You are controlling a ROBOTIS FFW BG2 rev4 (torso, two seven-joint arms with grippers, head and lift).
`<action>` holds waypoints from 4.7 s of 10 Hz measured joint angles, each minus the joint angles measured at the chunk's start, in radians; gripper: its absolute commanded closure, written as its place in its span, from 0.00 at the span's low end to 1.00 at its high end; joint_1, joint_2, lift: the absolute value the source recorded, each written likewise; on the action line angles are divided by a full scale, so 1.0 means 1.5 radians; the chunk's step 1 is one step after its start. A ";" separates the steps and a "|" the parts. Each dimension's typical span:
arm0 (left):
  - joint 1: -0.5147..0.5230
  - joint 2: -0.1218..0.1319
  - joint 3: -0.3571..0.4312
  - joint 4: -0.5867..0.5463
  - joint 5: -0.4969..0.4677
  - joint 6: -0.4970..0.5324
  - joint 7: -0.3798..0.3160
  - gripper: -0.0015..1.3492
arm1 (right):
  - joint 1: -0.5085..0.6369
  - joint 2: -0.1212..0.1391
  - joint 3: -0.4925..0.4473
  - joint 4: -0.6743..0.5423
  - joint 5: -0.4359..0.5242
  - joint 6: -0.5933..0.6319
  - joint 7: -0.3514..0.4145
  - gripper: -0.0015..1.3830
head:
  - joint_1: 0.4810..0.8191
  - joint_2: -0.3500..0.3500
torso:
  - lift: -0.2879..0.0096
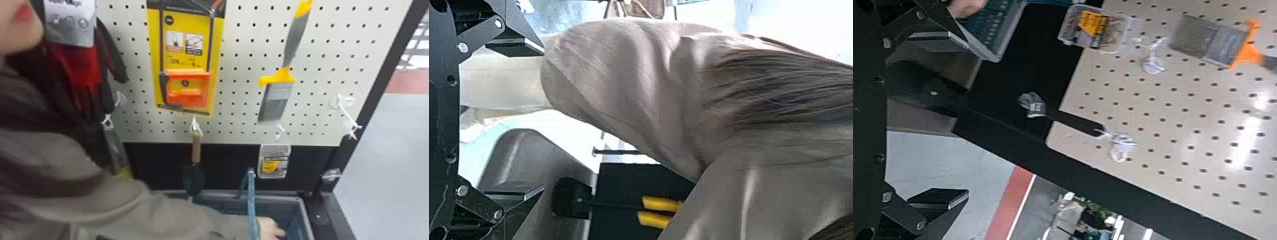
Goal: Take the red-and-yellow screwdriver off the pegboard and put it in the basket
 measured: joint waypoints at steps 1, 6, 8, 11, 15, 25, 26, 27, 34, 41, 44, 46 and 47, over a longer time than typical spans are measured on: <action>0.000 0.005 -0.006 0.018 0.024 0.008 0.000 0.24 | -0.001 0.000 -0.001 0.033 -0.006 0.007 0.000 0.18 | 0.20 0.50 | 0.63; -0.007 0.075 -0.101 0.077 0.191 0.061 0.023 0.24 | -0.015 0.000 -0.001 0.146 -0.036 0.146 0.028 0.18 | 0.20 0.50 | 0.63; -0.051 0.127 -0.185 0.118 0.281 0.051 0.075 0.24 | -0.030 0.000 -0.001 0.180 -0.022 0.172 0.029 0.18 | 0.20 0.50 | 0.63; -0.161 0.219 -0.326 0.199 0.403 0.070 0.101 0.24 | -0.108 0.000 -0.008 0.297 0.023 0.212 0.140 0.18 | 0.20 0.50 | 0.63; -0.253 0.277 -0.469 0.282 0.523 -0.007 0.084 0.23 | -0.181 0.000 -0.007 0.435 -0.015 0.240 0.150 0.18 | 0.20 0.50 | 0.63; -0.247 0.224 -0.279 0.270 0.418 0.267 -0.173 0.11 | -0.262 0.000 -0.021 0.523 -0.042 0.485 0.140 0.17 | 0.20 0.50 | 0.63; -0.242 0.188 -0.203 0.267 0.366 0.330 -0.286 0.11 | -0.246 0.000 -0.024 0.495 -0.048 0.485 0.116 0.17 | 0.20 0.50 | 0.63; -0.257 0.147 -0.117 0.266 0.284 0.416 -0.413 0.11 | -0.239 0.000 -0.025 0.491 -0.052 0.484 0.115 0.17 | 0.20 0.50 | 0.63; -0.366 0.086 -0.012 0.445 0.232 0.522 -0.602 0.01 | -0.258 0.000 -0.037 0.529 -0.027 0.520 0.172 0.17 | 0.20 0.50 | 0.63; -0.372 0.081 0.022 0.391 0.165 0.569 -0.638 0.09 | -0.294 0.000 -0.007 0.533 -0.002 0.563 0.186 0.32 | 0.20 0.50 | 0.63; -0.278 0.050 0.079 0.223 0.120 0.556 -0.558 0.09 | -0.246 0.000 -0.040 0.484 -0.037 0.516 0.153 0.32 | 0.20 0.50 | 0.63; -0.223 0.006 0.123 0.120 0.100 0.514 -0.526 0.09 | -0.181 0.000 -0.082 0.357 -0.050 0.448 0.103 0.32 | 0.20 0.50 | 0.63; -0.198 -0.015 0.147 0.056 0.076 0.512 -0.526 0.09 | -0.151 0.000 -0.096 0.290 -0.041 0.414 0.086 0.32 | 0.20 0.50 | 0.63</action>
